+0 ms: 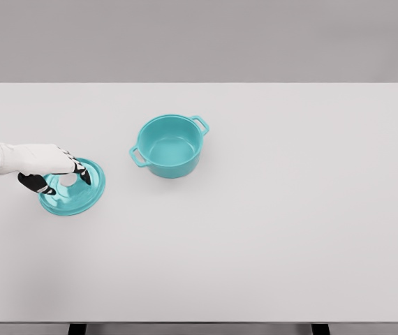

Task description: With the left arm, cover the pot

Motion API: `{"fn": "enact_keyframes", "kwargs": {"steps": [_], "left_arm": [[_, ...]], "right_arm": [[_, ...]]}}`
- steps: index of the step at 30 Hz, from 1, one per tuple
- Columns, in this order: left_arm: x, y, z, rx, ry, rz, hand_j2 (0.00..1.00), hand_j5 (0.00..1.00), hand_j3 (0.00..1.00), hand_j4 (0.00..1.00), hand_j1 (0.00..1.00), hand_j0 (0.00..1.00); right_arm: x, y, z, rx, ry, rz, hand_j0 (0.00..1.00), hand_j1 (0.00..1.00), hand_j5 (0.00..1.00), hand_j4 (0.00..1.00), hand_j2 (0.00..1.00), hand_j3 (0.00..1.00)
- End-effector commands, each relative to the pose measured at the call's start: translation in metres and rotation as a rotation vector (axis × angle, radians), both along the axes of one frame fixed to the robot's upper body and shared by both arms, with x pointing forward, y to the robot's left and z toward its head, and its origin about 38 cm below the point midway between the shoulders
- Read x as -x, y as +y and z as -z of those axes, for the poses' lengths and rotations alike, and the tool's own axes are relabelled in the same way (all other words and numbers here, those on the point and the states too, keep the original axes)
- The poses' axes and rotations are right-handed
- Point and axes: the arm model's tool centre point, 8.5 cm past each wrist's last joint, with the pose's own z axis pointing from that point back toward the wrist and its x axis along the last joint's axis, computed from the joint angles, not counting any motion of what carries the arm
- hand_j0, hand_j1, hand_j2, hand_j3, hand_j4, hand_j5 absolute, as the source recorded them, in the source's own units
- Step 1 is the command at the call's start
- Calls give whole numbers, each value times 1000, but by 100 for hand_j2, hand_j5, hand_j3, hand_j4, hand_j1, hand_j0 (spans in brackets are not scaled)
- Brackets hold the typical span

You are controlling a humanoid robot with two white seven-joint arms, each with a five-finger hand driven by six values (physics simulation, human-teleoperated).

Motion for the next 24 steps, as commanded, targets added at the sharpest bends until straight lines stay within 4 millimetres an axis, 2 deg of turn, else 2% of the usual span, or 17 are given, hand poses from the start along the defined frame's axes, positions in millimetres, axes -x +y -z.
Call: {"fn": "enact_keyframes", "kwargs": {"steps": [1, 7, 24], "left_arm": [[0, 0, 0, 2, 0, -2, 73, 73, 73, 73, 73, 73], [0, 0, 0, 2, 0, -2, 68, 68, 68, 68, 68, 68], [0, -3, 3, 6, 6, 2, 66, 66, 66, 66, 66, 66]], "right_arm": [[0, 0, 0, 0, 0, 0, 100, 100, 100, 100, 100, 100], [0, 0, 0, 0, 0, 0, 100, 100, 100, 100, 100, 100], [0, 0, 0, 0, 0, 0, 100, 100, 100, 100, 100, 100]]}}
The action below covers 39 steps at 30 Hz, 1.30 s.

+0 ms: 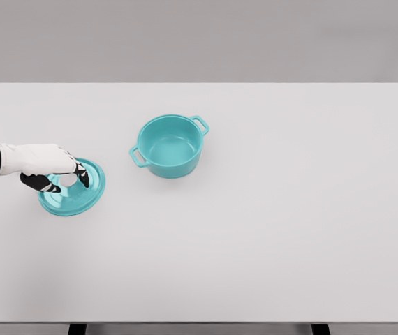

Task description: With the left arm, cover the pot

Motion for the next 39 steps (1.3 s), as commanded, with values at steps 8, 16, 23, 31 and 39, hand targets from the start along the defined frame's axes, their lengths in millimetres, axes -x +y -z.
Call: {"fn": "enact_keyframes", "kwargs": {"steps": [8, 16, 23, 31, 39], "left_arm": [[0, -4, 2, 0, 6, 13, 57, 57, 57, 57, 57, 57], [0, -5, 2, 2, 6, 15, 44, 44, 44, 44, 44, 44], [1, -5, 3, 1, 8, 17, 39, 39, 39, 39, 39, 39], [-4, -9, -12, 8, -25, 45, 39, 39, 39, 39, 39, 39], [-22, -33, -43, 55, -97, 84, 34, 34, 34, 34, 34, 34]], "right_arm": [[0, 0, 0, 0, 0, 0, 100, 100, 100, 100, 100, 100], [0, 0, 0, 0, 0, 0, 100, 100, 100, 100, 100, 100], [0, 0, 0, 0, 0, 0, 100, 100, 100, 100, 100, 100], [0, 0, 0, -1, 1, 0, 100, 100, 100, 100, 100, 100], [0, 0, 0, 0, 0, 0, 100, 100, 100, 100, 100, 100]]}}
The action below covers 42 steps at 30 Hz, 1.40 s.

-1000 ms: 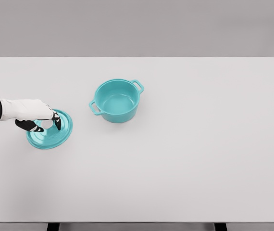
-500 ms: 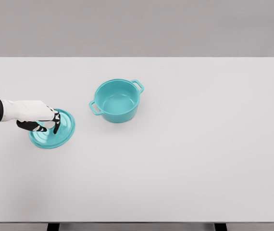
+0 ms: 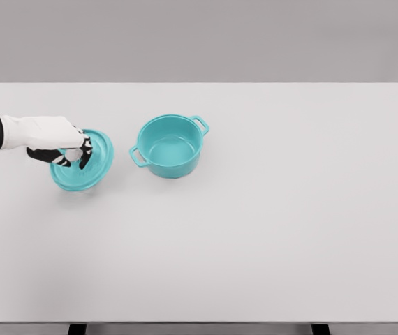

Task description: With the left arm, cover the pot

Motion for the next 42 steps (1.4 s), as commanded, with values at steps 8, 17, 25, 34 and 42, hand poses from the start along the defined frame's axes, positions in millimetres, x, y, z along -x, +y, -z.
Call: {"fn": "enact_keyframes", "kwargs": {"steps": [8, 17, 25, 34, 42], "left_arm": [[-11, -37, -9, 67, -19, 58, 34, 34, 34, 34, 34, 34], [-24, -69, -33, 103, -72, 107, 35, 35, 35, 35, 35, 35], [-48, -96, -38, 117, -79, 114, 35, 35, 35, 35, 35, 35], [-49, -117, -39, 130, -80, 150, 36, 36, 36, 36, 36, 36], [-61, -127, -28, 118, -61, 134, 37, 37, 37, 37, 37, 37]], "right_arm": [[0, 0, 0, 0, 0, 0, 100, 100, 100, 100, 100, 100], [0, 0, 0, 0, 0, 0, 100, 100, 100, 100, 100, 100], [0, 0, 0, 0, 0, 0, 100, 100, 100, 100, 100, 100], [0, 0, 0, 0, 0, 0, 100, 100, 100, 100, 100, 100], [0, 0, 0, -1, 1, 0, 100, 100, 100, 100, 100, 100]]}}
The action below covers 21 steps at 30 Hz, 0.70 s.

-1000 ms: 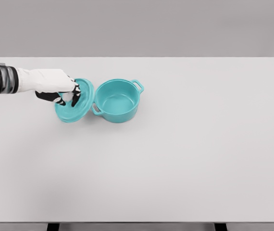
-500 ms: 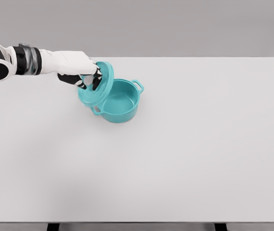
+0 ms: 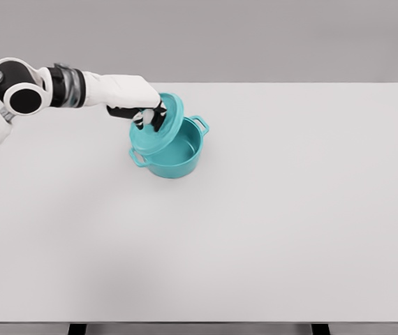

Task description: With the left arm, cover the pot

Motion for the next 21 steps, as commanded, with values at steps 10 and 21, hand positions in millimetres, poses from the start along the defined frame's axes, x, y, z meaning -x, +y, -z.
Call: {"fn": "enact_keyframes", "kwargs": {"steps": [10, 21], "left_arm": [[-2, -9, 7, -18, 5, 16, 52, 52, 52, 52, 52, 52], [3, -12, 10, -20, 8, 59, 75, 75, 75, 75, 75, 75]], "right_arm": [[0, 0, 0, -1, 1, 0, 100, 100, 100, 100, 100, 100], [0, 0, 0, 0, 0, 0, 100, 100, 100, 100, 100, 100]]}}
